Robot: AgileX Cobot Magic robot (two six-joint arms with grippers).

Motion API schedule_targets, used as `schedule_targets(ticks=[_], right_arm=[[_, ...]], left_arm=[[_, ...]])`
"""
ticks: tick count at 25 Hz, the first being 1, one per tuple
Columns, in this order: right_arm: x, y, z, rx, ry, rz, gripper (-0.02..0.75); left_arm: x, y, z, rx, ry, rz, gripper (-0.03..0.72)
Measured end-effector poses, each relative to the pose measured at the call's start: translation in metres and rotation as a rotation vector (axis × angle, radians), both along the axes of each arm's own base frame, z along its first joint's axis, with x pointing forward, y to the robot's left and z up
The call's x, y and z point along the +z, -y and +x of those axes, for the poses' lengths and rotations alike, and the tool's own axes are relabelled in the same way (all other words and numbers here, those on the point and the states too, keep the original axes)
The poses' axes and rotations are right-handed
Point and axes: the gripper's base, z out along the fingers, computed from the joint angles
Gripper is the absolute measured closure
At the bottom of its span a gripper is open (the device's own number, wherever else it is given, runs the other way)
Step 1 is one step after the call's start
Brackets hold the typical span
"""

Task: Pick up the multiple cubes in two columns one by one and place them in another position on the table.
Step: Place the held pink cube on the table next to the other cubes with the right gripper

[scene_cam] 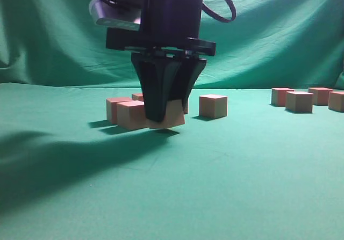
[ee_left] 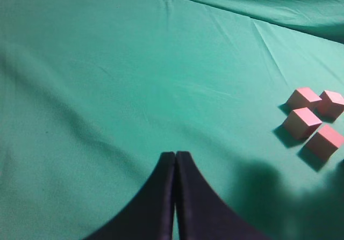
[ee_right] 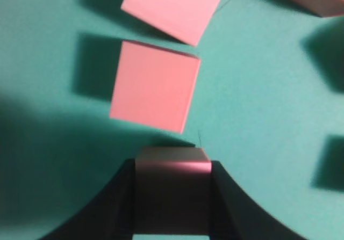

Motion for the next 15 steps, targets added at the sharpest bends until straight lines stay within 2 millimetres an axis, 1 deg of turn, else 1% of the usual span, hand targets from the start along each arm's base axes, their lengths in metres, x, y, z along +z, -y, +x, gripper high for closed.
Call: schedule_targets(ticks=[3, 14, 15], right_arm=[[-0.0048, -0.0009, 0.0011, 0.000, -0.002, -0.002, 0.468], [-0.0057, -0.0022, 0.0026, 0.022, 0.013, 0.007, 0.468], [-0.0068, -0.0021, 0.0024, 0.022, 0.009, 0.003, 0.424]], left_arm=[[0.0000, 0.0000, 0.0000, 0.000, 0.000, 0.000, 0.688], [0.0000, 0.0000, 0.0000, 0.000, 0.000, 0.000, 0.688], [0.0000, 0.0000, 0.0000, 0.000, 0.000, 0.000, 0.688]])
